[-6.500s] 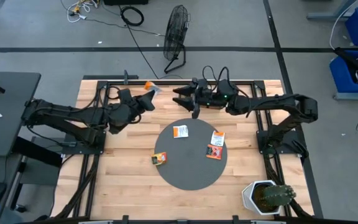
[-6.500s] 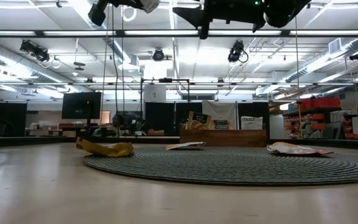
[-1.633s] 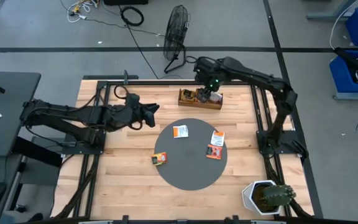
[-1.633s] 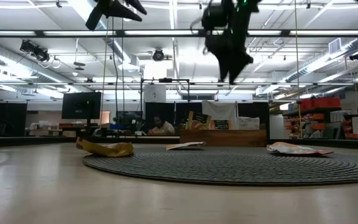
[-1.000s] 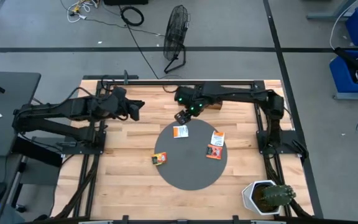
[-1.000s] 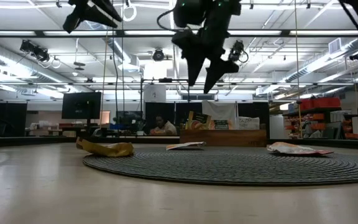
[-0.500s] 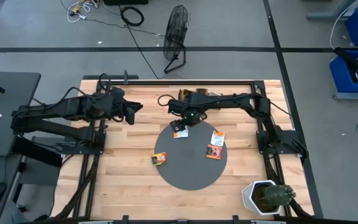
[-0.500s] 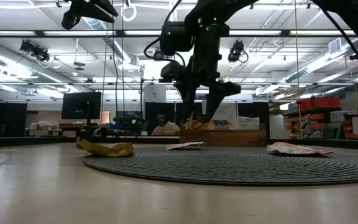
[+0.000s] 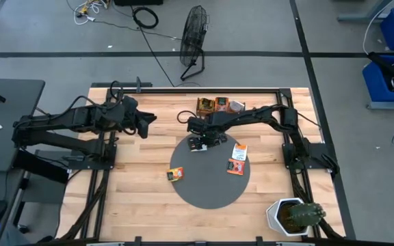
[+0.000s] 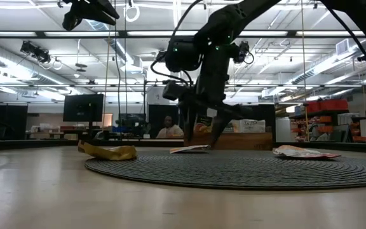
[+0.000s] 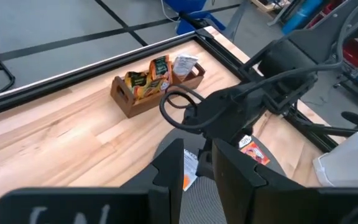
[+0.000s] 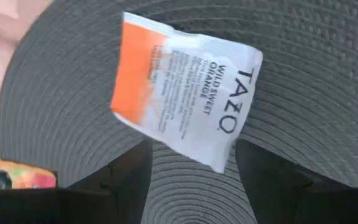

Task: Pick & Place Tea
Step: Put the white tea bag into the right section of the wooden organizer

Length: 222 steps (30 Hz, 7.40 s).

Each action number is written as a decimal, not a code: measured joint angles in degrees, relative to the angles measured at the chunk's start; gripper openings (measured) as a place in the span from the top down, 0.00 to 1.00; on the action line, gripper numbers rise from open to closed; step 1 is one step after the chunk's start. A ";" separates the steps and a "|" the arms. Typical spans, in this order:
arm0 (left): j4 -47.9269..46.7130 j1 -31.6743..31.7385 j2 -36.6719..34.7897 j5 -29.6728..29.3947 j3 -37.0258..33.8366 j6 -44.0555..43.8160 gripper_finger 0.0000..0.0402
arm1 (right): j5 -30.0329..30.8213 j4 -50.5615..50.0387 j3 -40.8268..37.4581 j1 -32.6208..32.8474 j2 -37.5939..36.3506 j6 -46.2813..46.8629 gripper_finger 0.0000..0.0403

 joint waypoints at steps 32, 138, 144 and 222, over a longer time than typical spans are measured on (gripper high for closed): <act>-0.17 -0.13 0.00 3.44 0.00 -1.57 0.78 | 4.06 2.14 -1.44 0.18 0.04 -2.66 0.94; 32.89 -8.63 16.24 0.08 -0.02 24.74 0.98 | -6.00 -5.06 17.86 1.58 -25.36 -58.45 0.39; 33.39 -10.28 16.24 -0.28 0.00 26.63 0.98 | -16.97 1.79 17.86 -1.02 -25.05 -54.34 0.39; 23.67 -8.50 16.31 -1.50 -0.02 13.37 0.84 | 11.88 -13.70 -10.00 -27.50 -25.88 -70.11 1.00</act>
